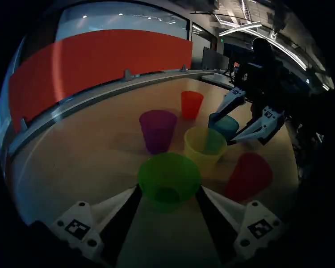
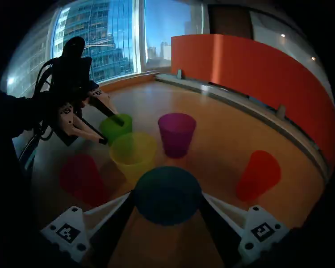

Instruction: Pour water

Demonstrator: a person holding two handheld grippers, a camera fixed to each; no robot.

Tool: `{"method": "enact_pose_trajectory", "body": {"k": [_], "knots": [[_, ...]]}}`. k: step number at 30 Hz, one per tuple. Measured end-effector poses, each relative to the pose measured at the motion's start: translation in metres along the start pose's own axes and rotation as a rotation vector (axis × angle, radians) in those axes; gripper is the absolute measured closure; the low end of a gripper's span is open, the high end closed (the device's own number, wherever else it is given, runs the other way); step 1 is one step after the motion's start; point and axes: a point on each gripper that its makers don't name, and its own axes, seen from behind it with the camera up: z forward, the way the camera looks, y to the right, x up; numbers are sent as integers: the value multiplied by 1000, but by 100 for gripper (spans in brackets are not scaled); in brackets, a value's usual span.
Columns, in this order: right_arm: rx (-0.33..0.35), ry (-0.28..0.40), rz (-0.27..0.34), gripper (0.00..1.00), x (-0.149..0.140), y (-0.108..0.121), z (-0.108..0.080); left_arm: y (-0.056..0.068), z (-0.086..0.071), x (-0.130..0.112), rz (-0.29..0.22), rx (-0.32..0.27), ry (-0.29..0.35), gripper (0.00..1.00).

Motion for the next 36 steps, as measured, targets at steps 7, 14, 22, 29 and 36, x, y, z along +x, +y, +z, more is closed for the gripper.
{"method": "enact_pose_trajectory", "body": {"k": [7,14,22,29,36], "knots": [[0,0,-1,0,0,0,2,0,3,5,-1,-2,9,14],[-1,1,-3,0,1,1,3,2,6,6,1,-5,11,14],[-3,3,-4,7,0,3,4,1,8,7,-7,2,20,15],[-3,5,-12,9,0,2,3,1,8,7,-15,3,29,16],[-5,7,-21,9,2,1,0,4,2,15,-4,4,50,16]]}}
